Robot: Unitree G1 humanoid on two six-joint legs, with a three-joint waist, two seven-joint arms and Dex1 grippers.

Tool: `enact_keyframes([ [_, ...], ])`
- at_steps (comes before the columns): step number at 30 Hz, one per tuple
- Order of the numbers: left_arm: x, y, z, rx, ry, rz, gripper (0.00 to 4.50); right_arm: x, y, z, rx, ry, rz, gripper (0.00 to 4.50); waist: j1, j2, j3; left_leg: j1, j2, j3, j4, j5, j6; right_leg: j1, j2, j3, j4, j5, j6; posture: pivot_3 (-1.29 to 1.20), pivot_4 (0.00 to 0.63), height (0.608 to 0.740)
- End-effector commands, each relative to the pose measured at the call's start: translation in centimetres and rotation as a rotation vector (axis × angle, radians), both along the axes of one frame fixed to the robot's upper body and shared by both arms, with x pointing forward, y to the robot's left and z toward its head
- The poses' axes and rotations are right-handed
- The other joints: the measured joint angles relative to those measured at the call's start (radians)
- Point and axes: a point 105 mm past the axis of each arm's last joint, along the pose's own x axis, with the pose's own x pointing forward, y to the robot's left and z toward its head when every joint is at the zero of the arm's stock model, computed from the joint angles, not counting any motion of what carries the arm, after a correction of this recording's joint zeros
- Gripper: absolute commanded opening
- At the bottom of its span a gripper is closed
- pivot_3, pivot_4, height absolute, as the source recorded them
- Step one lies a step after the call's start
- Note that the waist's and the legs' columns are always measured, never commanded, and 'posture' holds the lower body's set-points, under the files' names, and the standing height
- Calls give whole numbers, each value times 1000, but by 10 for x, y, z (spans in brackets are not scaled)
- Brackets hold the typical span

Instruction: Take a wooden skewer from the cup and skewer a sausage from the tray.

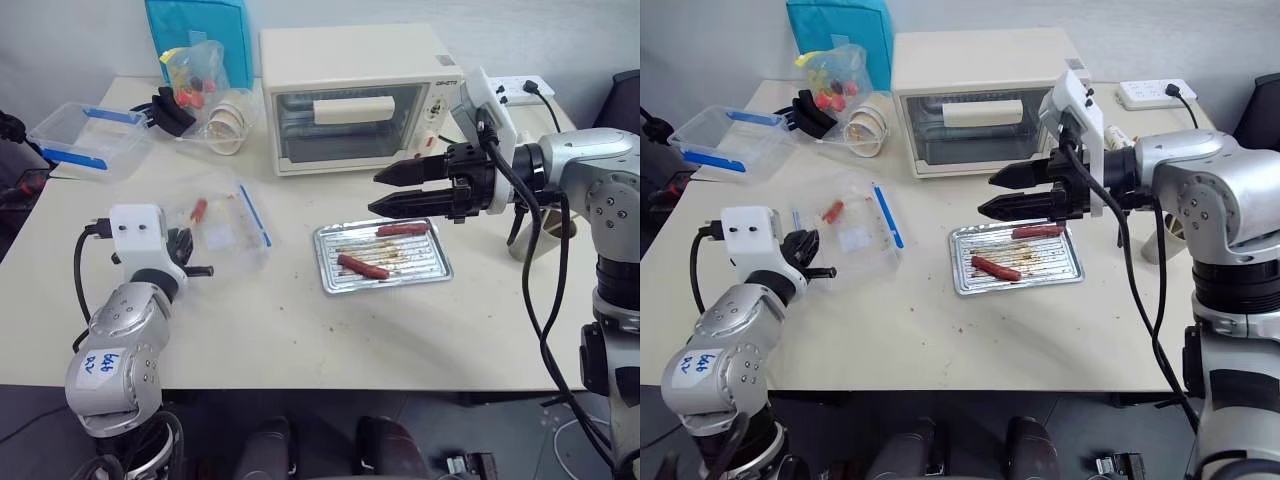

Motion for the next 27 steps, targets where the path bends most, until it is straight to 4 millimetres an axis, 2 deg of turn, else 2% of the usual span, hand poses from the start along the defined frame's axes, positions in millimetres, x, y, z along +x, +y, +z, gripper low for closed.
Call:
enact_keyframes([
  [1, -2, 1, 15, 10, -75, 4, 2038, -4, -6, 12, 24, -44, -13, 2940, 0, 0, 0, 0, 0, 0, 0, 0, 0, 0, 0, 0, 0, 0, 0, 0, 150, 740],
  [5, -6, -4, 20, 16, -95, -32, 3308, -3, -8, 9, 23, -43, -27, 2940, 0, 0, 0, 0, 0, 0, 0, 0, 0, 0, 0, 0, 0, 0, 0, 0, 150, 740],
  [8, -14, -6, 32, 4, -128, -85, 4212, 0, -13, 7, 21, -45, -53, 2940, 0, 0, 0, 0, 0, 0, 0, 0, 0, 0, 0, 0, 0, 0, 0, 0, 150, 740],
  [11, -24, -7, 49, 20, -167, -152, 4212, 5, -20, 4, 15, -51, -90, 2940, 0, 0, 0, 0, 1, 0, 0, 0, 0, 0, 0, 0, -1, 0, 0, 0, 150, 740],
  [14, -45, -18, 72, 62, -218, -383, 4212, 11, -38, -3, -1, -57, -157, 2940, 0, -1, 0, 0, 1, 0, 0, 0, 0, 0, 0, 0, -1, 0, 0, 0, 150, 740],
  [17, -74, -11, 72, 112, -124, -599, 4212, 8, -65, -12, -17, -35, -199, 2940, -2, -1, 0, 0, 1, 0, -1, 0, -1, 0, 1, -1, -2, 0, 0, 0, 150, 740],
  [19, -93, 2, 66, 129, -41, -676, 4212, 1, -83, -21, -47, -25, -207, 2940, -3, -1, 0, 0, 0, 0, -3, 0, -1, 0, 1, 0, -5, 0, 0, 0, 150, 740],
  [21, -109, 28, 63, 119, 37, -672, 4212, -10, -106, -34, -93, -6, -218, 2940, -3, -1, 0, 0, 1, 1, -4, 0, -1, 0, 1, -1, -6, 0, 0, 0, 150, 740],
  [24, -124, 67, 59, 96, 113, -614, 4212, -23, -140, -49, -141, 35, -268, 2940, -3, -1, 1, 2, 1, 2, -5, 0, -1, 1, 2, -1, -6, 0, 0, 0, 150, 740],
  [27, -135, 94, 56, 81, 153, -593, 4212, -31, -171, -59, -156, 70, -343, 2940, -2, -1, 1, 7, 0, 4, -5, -1, 0, 3, 1, 1, -8, -1, -1, 0, 150, 740],
])
